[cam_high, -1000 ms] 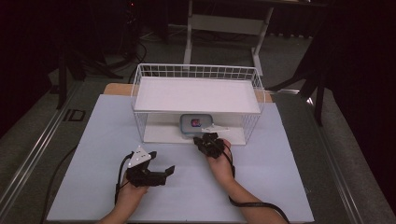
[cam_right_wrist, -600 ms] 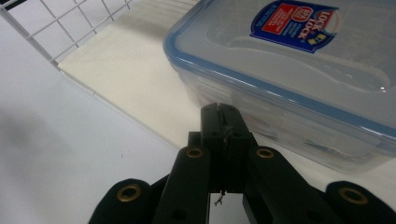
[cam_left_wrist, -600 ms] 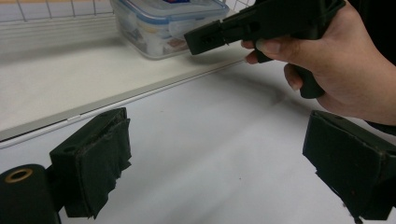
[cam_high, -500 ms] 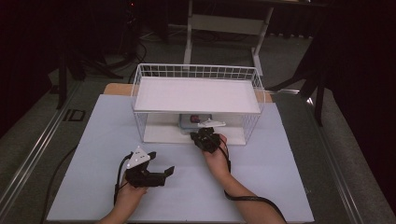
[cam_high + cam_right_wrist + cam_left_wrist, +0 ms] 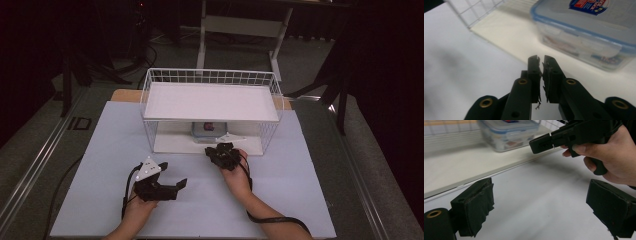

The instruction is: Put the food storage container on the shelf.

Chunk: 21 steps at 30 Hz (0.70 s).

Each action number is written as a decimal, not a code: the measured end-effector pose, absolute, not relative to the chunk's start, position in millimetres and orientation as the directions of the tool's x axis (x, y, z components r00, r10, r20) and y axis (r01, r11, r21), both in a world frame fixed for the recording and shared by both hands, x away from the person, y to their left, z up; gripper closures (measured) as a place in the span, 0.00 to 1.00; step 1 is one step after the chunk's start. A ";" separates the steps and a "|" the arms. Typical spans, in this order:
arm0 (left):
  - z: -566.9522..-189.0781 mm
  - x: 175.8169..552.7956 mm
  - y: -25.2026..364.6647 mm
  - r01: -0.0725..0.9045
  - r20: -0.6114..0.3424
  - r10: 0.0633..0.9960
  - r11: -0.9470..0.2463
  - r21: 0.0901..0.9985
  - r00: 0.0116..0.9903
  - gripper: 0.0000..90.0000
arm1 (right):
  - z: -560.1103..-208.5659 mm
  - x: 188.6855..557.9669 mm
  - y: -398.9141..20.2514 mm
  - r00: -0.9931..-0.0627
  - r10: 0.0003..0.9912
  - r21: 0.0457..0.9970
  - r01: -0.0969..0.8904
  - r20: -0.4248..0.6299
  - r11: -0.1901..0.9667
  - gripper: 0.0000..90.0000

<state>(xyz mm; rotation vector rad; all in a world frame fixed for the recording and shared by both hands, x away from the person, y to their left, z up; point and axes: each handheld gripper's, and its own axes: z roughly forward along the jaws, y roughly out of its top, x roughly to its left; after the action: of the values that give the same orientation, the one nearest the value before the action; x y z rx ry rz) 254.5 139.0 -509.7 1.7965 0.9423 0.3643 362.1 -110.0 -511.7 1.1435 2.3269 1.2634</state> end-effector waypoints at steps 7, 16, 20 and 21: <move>-502.5 256.8 132.8 0.461 -0.233 0.664 -0.190 0.867 0.711 0.02 | -502.2 342.4 -123.3 -0.690 0.712 0.808 0.489 0.128 0.328 0.63; -483.0 253.3 135.7 0.395 -0.214 0.617 -0.173 0.902 0.758 0.02 | -493.0 324.0 -143.3 -0.699 0.695 0.821 0.491 0.171 0.291 0.18; -477.6 252.7 138.5 0.376 -0.182 0.628 -0.191 0.907 0.757 0.02 | -491.3 315.0 -150.5 -0.705 0.699 0.836 0.452 0.121 0.311 0.16; -477.0 252.8 139.3 0.378 -0.181 0.632 -0.191 0.906 0.753 0.02 | -490.5 312.7 -152.6 -0.705 0.699 0.839 0.449 0.121 0.307 0.16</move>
<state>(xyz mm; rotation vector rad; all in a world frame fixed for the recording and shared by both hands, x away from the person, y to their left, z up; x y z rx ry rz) 252.8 139.3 -477.0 1.8112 0.7864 0.2775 312.7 -152.6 -490.5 1.0436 2.3112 1.3491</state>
